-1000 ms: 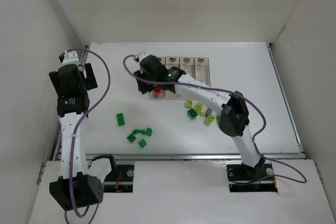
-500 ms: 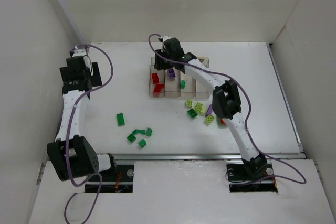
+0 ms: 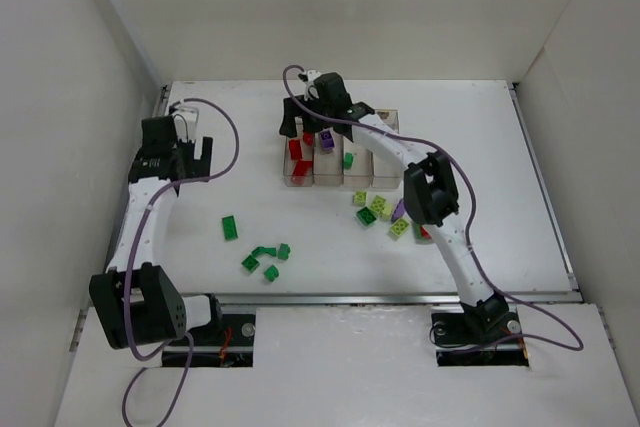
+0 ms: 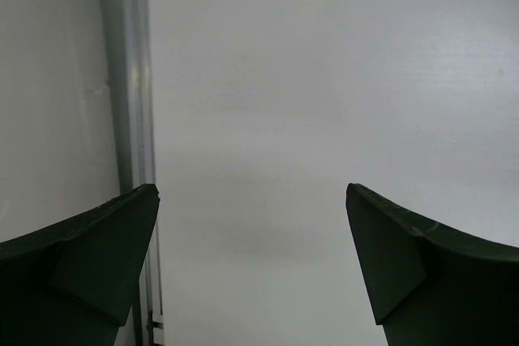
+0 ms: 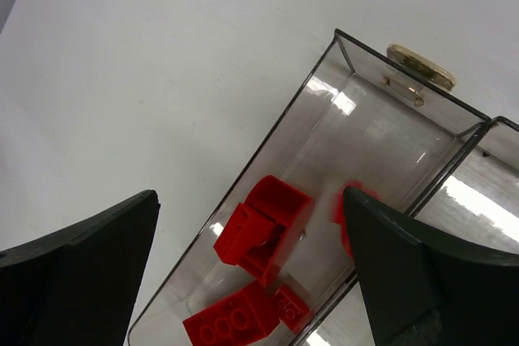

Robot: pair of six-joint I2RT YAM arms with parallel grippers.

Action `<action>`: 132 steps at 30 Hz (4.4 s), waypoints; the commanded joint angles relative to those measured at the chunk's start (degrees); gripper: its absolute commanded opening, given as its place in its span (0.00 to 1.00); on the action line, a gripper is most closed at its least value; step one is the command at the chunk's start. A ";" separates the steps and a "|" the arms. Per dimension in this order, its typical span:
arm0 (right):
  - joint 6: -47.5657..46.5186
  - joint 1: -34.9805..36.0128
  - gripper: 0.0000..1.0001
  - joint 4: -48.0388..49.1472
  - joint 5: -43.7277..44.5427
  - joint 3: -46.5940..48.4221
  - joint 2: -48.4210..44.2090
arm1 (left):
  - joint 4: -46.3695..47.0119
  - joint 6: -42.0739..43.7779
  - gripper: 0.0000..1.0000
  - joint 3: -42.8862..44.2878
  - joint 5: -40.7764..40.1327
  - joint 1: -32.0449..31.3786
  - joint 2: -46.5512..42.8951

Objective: Sort the legos into containers by color

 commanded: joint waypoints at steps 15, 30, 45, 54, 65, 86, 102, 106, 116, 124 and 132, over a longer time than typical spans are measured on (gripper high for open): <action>-2.04 0.70 1.00 -2.69 1.05 -23.19 -34.36 | -14.97 67.16 0.95 -17.15 28.24 -8.98 -5.35; -6.87 1.93 1.00 -3.74 2.81 -33.49 -41.24 | -21.56 130.62 0.91 -12.23 24.72 -5.38 9.60; -8.63 1.93 1.00 -7.87 3.33 -29.10 -36.13 | -21.57 143.32 0.75 -12.50 30.70 -4.76 13.91; -8.63 1.93 1.00 -7.87 2.81 -29.62 -36.13 | -28.94 124.15 0.96 -8.28 36.76 -3.53 14.44; -8.63 1.93 1.00 -8.49 2.19 -31.46 -37.72 | -31.16 96.22 0.99 -6.34 38.00 -4.58 12.68; -7.58 4.04 1.00 -6.82 2.19 -36.47 -41.58 | -9.11 54.80 0.99 -17.33 22.63 -9.42 8.55; -7.05 4.04 1.00 -6.29 3.25 -39.12 -43.78 | -10.32 54.79 0.19 -15.75 25.95 -9.42 9.69; -4.95 4.04 1.00 -5.68 6.49 -38.59 -44.31 | -11.38 50.32 0.16 -9.10 27.97 -9.42 9.69; 4.02 -9.14 1.00 -4.53 10.97 -38.59 -45.19 | 2.93 34.15 0.20 14.56 38.26 -20.54 15.30; 9.29 -16.60 1.00 -7.43 16.43 -38.15 -44.57 | 13.56 22.37 0.27 33.98 41.52 -32.87 34.90; 7.19 -17.23 1.00 -10.24 21.79 -38.85 -44.57 | 20.88 21.31 0.41 35.93 39.67 -37.37 44.57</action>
